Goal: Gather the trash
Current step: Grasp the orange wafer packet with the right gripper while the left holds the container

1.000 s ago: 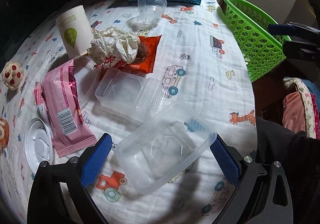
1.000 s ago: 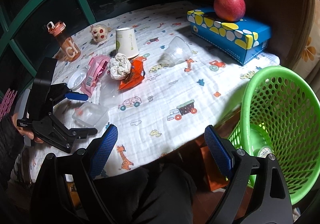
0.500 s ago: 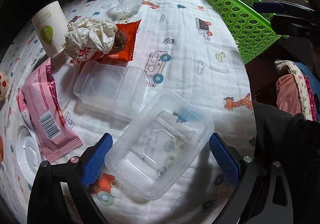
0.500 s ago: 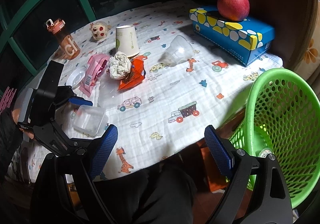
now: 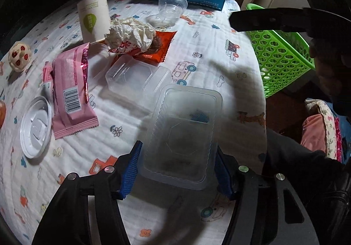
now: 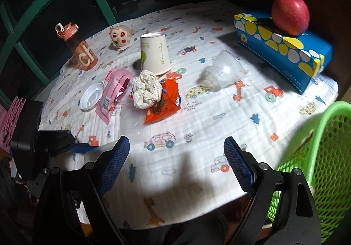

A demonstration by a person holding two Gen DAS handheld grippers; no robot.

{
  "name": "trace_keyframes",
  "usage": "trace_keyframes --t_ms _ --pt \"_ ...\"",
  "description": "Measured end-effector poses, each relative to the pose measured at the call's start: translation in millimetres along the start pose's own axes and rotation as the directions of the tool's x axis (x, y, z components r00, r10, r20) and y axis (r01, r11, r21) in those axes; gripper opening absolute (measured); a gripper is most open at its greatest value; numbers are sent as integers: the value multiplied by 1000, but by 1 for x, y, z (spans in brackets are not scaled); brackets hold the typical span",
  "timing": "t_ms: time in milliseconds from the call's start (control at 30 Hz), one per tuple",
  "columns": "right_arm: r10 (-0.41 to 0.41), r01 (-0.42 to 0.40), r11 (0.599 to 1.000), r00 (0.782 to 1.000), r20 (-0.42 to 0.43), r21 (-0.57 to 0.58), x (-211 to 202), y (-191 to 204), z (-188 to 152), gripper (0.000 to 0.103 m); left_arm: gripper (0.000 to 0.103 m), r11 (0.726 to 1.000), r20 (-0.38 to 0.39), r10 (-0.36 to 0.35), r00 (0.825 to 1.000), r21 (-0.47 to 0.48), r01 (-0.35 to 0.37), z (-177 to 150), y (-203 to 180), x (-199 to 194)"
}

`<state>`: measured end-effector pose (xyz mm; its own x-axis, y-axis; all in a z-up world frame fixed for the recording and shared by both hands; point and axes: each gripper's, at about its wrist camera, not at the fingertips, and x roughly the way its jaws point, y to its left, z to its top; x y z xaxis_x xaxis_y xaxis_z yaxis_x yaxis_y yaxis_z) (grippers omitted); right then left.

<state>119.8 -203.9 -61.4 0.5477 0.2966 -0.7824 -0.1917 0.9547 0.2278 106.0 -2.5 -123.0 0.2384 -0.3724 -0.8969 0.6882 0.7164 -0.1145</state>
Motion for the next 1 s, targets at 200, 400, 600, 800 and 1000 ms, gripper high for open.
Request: trace_keyframes --t_ms 200,400,600,800,1000 --pt "51 -52 998 998 -24 -38 37 21 28 81 59 995 46 14 999 -103 -9 -14 9 -22" --pt "61 -64 996 997 -42 -55 72 34 51 76 59 982 81 29 996 -188 -14 -21 18 -41" --pt "33 -37 997 997 -69 -68 99 38 62 75 59 962 106 38 994 -274 -8 -28 27 -47" --pt "31 -38 997 995 -97 -63 111 37 60 59 59 948 122 49 991 -317 -8 -30 33 -48" --pt "49 -52 997 997 -60 -55 91 33 59 46 59 944 143 53 988 -329 -3 -26 35 -51"
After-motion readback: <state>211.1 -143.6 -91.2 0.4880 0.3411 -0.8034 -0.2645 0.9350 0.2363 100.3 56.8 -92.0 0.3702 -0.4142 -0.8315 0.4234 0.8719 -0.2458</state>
